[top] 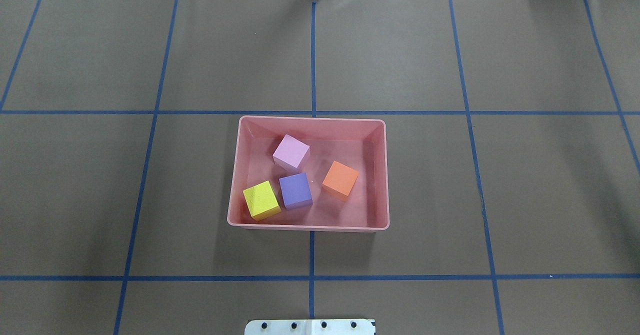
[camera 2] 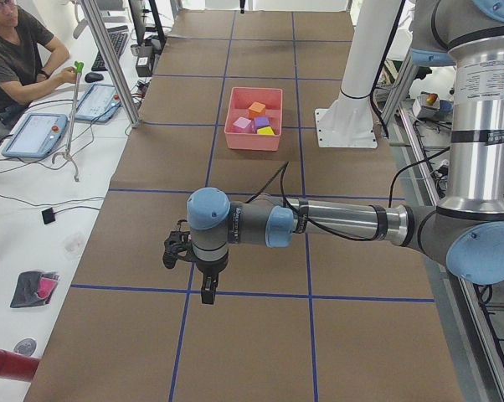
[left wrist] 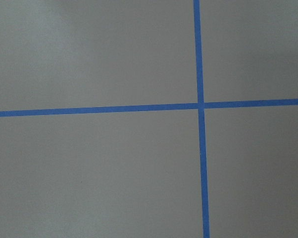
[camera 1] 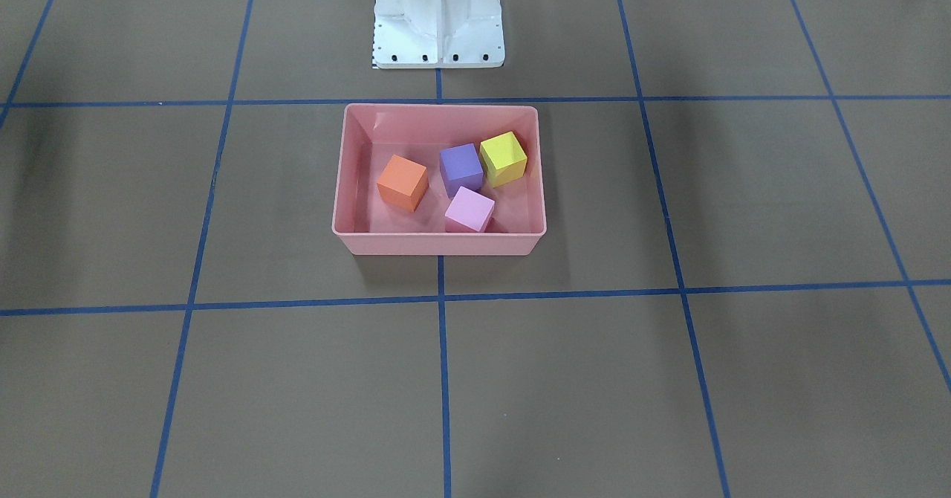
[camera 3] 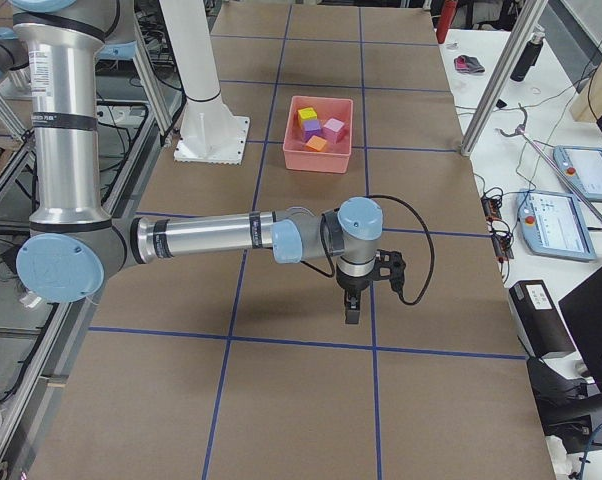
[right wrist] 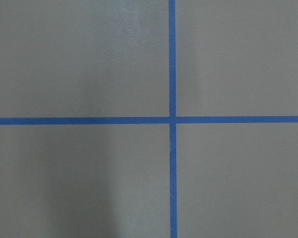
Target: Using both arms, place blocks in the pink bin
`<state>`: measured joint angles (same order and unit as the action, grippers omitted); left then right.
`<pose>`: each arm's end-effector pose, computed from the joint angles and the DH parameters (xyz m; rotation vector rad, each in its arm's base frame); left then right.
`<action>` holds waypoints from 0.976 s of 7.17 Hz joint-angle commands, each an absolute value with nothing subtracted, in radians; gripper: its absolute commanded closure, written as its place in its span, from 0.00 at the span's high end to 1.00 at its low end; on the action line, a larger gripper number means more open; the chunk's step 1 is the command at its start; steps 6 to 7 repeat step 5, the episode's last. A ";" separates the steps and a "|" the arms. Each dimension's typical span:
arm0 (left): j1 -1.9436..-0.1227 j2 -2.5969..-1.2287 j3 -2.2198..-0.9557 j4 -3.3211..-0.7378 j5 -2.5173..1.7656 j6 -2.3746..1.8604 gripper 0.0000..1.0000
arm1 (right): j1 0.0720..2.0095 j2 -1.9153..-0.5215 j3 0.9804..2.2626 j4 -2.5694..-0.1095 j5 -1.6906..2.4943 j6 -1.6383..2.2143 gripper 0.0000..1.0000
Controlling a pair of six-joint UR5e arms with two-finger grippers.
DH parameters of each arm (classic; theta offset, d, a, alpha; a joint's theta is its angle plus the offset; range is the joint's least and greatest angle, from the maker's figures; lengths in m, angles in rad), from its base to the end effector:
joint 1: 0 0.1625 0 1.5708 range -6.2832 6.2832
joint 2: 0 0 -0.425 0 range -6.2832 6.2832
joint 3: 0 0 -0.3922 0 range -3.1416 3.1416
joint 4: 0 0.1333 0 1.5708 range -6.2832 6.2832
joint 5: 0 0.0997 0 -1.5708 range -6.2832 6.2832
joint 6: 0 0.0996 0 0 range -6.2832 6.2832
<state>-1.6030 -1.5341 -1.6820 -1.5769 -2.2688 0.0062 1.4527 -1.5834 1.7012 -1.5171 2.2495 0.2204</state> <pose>-0.0847 -0.4786 0.6260 0.0907 0.6960 0.0032 0.0119 -0.5005 0.6007 0.0485 -0.6950 0.0399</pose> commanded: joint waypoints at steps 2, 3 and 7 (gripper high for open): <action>-1.603 -1.534 -1.683 -1.577 -2.269 0.006 1.00 | 1.453 -1.582 1.703 -1.516 2.249 0.219 1.00; -1.603 -1.534 -1.683 -1.577 -2.269 0.008 1.00 | 1.453 -1.582 1.706 -1.516 2.249 0.219 1.00; -1.603 -1.537 -1.683 -1.586 -2.269 0.006 1.00 | 1.453 -1.582 1.703 -1.516 2.250 0.221 1.00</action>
